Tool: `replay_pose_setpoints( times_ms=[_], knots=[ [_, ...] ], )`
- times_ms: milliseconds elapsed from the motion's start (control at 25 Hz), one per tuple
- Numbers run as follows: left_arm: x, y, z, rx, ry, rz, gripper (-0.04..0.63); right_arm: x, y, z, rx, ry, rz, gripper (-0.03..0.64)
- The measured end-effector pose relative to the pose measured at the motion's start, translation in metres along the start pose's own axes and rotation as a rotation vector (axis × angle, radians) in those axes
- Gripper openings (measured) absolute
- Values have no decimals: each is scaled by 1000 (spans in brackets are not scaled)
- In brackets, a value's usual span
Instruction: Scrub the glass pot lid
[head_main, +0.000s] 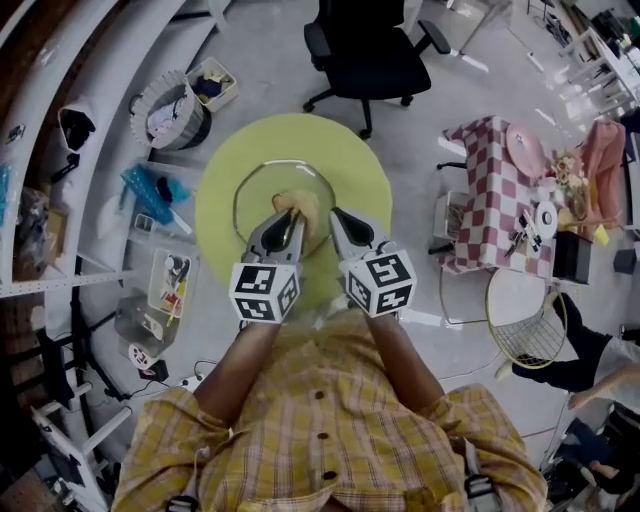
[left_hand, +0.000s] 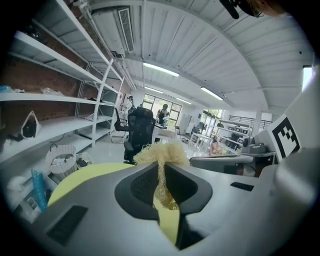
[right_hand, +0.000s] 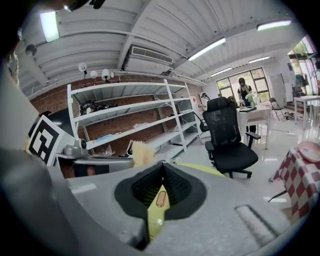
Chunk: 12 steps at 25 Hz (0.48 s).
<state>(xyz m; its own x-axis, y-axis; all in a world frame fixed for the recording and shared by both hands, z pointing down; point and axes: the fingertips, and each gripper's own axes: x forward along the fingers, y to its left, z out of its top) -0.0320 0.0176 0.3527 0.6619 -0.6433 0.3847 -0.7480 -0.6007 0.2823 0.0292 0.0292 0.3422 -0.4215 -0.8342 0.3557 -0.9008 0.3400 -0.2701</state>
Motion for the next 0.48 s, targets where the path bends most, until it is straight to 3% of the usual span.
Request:
replay_pose_setpoints(
  times_ms=[240, 480],
  knots=[
    [-15, -5, 28, 33, -77, 18, 40, -11, 16, 26, -56, -48, 20, -3],
    [-35, -10, 56, 117, -153, 52, 40, -19, 33, 45, -137, -79, 36, -3]
  ],
)
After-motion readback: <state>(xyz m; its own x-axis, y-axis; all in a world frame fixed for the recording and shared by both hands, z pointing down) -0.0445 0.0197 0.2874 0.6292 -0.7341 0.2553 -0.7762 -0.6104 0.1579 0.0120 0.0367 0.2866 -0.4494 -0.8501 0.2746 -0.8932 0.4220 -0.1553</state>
